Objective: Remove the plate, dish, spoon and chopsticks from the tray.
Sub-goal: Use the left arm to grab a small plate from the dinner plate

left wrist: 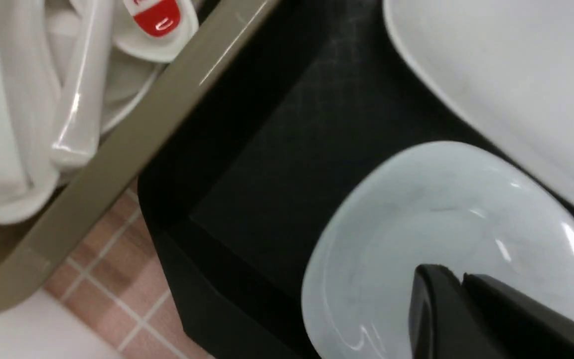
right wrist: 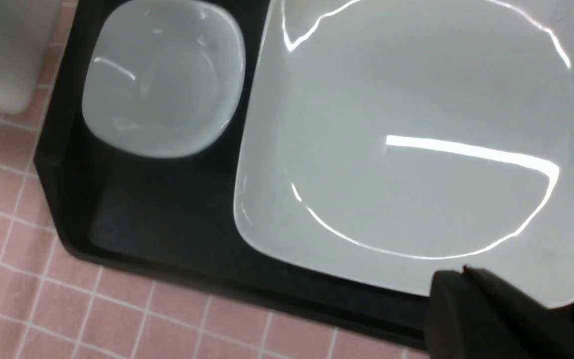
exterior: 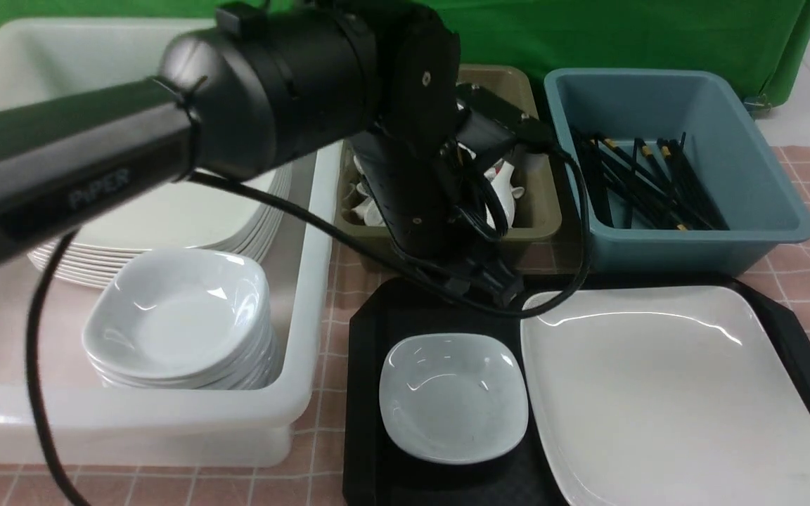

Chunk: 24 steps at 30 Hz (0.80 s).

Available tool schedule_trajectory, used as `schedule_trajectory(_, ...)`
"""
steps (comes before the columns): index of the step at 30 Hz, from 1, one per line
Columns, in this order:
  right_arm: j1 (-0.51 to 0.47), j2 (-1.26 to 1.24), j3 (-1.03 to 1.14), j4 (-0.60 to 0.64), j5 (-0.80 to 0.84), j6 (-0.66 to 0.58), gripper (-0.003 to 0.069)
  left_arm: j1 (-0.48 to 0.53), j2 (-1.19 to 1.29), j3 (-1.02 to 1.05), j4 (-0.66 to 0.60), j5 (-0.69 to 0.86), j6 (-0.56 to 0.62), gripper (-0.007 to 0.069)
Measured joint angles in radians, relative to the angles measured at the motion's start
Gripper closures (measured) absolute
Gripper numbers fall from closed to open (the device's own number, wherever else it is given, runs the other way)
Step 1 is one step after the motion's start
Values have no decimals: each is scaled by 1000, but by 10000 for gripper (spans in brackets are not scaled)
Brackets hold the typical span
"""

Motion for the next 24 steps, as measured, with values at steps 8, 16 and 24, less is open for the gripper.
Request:
schedule_trajectory(8,0,-30,21,39,17,-73,629,0,135,0,52,-14,11,228)
schedule_trajectory(16,0,-27,23,266,78,-431,629,19,173,0,131,-37,-10,32)
schedule_trajectory(24,0,-27,27,312,70,-504,629,80,176,0,59,-62,-9,97)
